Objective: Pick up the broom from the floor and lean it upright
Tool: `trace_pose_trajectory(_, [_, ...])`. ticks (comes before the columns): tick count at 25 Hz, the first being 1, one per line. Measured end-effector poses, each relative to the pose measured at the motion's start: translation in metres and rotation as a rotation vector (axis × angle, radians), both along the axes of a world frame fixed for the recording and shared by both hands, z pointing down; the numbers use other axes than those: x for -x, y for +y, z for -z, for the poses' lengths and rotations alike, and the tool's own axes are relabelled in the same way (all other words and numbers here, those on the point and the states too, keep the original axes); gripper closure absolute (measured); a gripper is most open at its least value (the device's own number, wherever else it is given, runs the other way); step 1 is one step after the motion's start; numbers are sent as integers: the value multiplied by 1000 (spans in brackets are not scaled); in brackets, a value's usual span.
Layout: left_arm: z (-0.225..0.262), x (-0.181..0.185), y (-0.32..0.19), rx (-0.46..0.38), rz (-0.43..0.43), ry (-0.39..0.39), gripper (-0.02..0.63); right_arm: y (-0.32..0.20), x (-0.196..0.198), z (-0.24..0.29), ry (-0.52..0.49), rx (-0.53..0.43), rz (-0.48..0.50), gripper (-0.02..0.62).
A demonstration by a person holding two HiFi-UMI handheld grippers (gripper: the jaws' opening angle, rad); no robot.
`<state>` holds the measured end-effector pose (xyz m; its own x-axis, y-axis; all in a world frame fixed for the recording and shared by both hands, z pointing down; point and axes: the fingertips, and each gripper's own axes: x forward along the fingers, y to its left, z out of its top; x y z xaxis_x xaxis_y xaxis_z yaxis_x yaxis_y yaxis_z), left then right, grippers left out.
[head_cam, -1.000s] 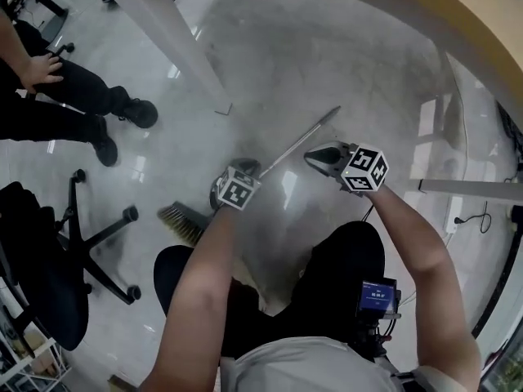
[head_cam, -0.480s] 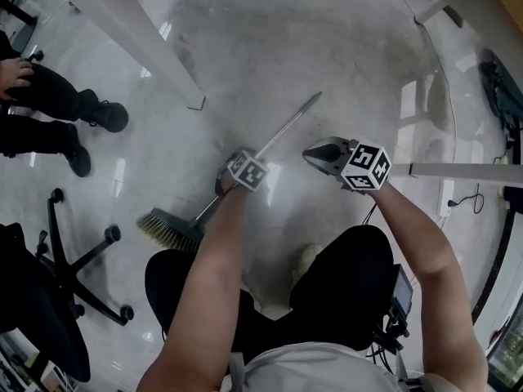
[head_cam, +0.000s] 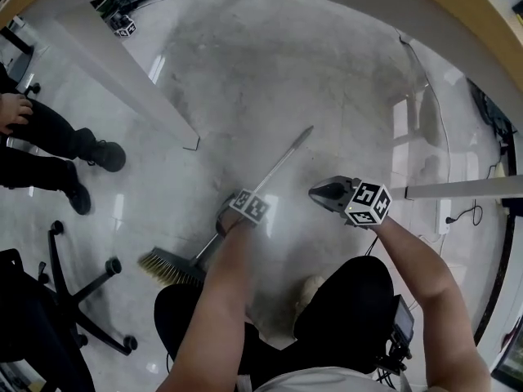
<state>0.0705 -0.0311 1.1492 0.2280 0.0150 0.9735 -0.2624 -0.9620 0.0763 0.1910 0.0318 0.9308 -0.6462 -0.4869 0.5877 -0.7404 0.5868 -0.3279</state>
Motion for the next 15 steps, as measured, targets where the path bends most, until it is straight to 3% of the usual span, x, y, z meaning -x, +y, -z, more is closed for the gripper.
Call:
trace_pose_trajectory(6, [27, 27, 4, 75, -10, -13, 531, 0, -1, -1, -74, -23, -58, 580])
trace_pose_trajectory(12, [89, 46, -19, 85, -16, 138, 529, -19, 2, 19, -122, -47, -149, 580])
trace_pose_trajectory(15, [119, 67, 19, 125, -74, 157, 529, 2, 8, 38, -146, -3, -183, 580])
